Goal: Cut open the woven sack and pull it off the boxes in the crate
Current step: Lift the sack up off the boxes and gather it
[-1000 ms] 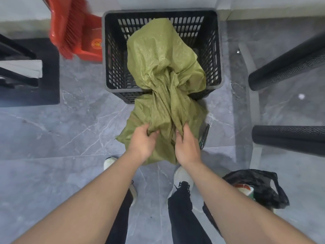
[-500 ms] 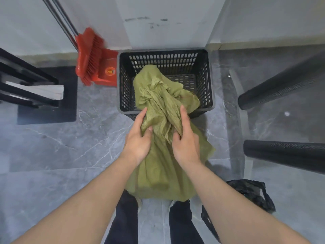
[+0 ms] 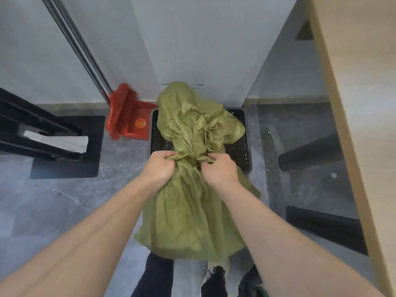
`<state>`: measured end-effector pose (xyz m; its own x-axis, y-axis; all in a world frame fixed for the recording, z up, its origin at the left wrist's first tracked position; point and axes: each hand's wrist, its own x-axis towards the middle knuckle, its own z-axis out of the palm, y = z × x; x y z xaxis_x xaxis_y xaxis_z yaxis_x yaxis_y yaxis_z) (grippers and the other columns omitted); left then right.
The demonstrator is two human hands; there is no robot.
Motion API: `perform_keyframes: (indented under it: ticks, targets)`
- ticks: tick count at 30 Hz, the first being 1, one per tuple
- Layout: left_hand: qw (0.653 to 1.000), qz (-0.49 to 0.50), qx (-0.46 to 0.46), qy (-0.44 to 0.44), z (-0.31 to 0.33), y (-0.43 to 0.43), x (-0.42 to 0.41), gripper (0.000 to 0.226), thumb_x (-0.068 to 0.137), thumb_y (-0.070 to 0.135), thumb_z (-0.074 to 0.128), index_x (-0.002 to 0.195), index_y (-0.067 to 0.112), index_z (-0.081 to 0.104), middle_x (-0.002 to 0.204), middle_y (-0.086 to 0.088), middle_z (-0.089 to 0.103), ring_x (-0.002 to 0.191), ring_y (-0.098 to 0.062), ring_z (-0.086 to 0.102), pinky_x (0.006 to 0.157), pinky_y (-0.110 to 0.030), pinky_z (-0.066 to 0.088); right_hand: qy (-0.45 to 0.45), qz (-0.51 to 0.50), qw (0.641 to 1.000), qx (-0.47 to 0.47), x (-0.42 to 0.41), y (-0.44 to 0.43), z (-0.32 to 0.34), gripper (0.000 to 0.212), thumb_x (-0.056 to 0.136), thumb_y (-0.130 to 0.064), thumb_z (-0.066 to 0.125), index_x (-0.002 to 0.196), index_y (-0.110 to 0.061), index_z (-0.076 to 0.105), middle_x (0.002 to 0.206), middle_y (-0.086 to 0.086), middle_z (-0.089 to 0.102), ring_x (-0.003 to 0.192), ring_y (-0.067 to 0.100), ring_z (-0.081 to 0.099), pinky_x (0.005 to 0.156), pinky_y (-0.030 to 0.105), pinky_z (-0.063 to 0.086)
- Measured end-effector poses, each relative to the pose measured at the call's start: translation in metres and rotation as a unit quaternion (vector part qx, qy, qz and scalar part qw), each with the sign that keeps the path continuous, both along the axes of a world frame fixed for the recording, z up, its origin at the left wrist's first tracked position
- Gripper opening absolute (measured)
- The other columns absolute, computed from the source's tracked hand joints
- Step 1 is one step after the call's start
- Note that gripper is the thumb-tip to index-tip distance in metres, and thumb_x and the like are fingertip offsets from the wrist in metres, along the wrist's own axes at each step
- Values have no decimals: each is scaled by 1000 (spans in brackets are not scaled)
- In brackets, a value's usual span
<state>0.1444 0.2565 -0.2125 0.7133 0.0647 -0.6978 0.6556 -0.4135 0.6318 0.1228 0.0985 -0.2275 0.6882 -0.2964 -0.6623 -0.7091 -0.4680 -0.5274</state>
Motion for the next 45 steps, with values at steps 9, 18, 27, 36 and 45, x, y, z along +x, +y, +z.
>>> perform_keyframes:
  ticks: [9,18,27,36,45]
  targets:
    - [984,-53,-31,167,-43,16,97,28,102,9,45,103,1,72,103,-24,72,98,-42,70,89,-54,60,155,-9,988,21,103,1,-51,22,81,-18,65,98,-5,72,96,10,72,81,29,71,72,36,63]
    - [993,-2,-54,110,-109,17,188,21,99,6,54,105,2,74,109,-27,72,94,-33,70,86,-42,58,274,128,953,28,207,6,-97,44,101,-35,50,133,-7,62,119,15,67,105,35,70,91,50,60]
    - [992,-110,-65,-12,-146,20,203,67,87,18,81,146,30,53,132,7,53,116,0,54,79,7,37,138,-20,990,30,236,6,-154,52,90,-29,58,140,-13,57,132,8,62,119,30,61,105,36,49]
    - [979,-184,80,33,-168,21,182,121,41,82,77,151,56,32,160,-2,27,148,-23,34,123,-48,31,75,75,992,65,233,-27,-168,53,99,-26,52,151,-20,48,127,-6,54,122,21,52,99,28,39]
    - [977,-63,155,134,-156,15,166,121,50,84,75,152,31,39,150,-8,49,136,-33,50,113,-47,44,121,94,976,-151,201,-75,-152,50,95,-54,34,115,-27,71,121,8,67,111,33,59,100,46,41]
